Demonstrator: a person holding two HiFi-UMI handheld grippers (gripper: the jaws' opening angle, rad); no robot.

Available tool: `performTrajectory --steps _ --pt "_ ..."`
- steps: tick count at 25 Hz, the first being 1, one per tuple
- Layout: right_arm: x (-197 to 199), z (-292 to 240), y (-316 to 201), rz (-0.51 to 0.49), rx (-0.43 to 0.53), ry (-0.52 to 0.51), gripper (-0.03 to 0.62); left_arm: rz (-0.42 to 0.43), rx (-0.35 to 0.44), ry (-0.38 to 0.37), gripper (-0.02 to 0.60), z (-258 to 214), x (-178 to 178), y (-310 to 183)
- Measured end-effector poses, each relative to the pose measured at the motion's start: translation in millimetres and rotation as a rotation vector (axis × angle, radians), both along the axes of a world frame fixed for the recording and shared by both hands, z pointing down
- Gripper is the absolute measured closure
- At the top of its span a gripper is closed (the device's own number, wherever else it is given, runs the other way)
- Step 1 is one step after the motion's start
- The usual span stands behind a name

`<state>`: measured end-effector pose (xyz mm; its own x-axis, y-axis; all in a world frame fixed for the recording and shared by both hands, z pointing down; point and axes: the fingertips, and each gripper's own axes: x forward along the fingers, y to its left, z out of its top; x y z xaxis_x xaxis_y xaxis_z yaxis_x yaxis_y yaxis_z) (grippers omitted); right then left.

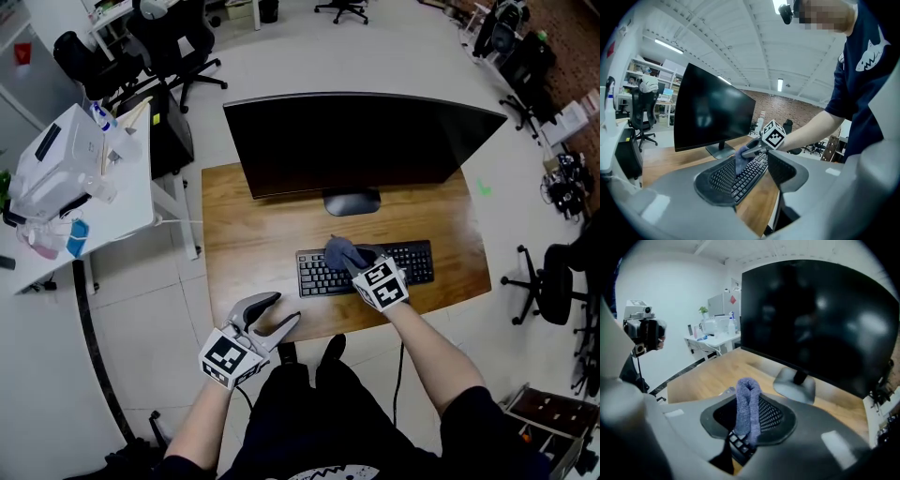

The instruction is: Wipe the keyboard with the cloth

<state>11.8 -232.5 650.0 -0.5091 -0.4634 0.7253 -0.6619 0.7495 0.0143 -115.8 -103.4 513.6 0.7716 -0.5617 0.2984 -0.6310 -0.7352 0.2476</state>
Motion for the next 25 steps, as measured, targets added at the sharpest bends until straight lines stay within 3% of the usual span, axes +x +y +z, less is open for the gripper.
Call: performTrajectory --steps 3,6,12,17,25 --pt "18 -3 -28 0.062 0.03 0.049 0.503 0.005 -0.003 0.0 0.377 -1 1 4" --pt "10 14 -41 0.056 0.023 0.093 0.503 -0.006 0.008 -0.002 0.377 2 -6 5" --pt "-51 70 -17 -0.048 -0.084 0.147 0.503 -0.021 -0.024 -0.008 0.377 7 -19 9" --pt "-107 89 8 -0.184 -0.08 0.176 0.503 -0.034 -0.012 -0.007 0.377 9 -28 9" --pt "-127 90 43 -0.342 -0.065 0.192 0.503 -0.02 -0.013 0.004 0.379 13 -23 10"
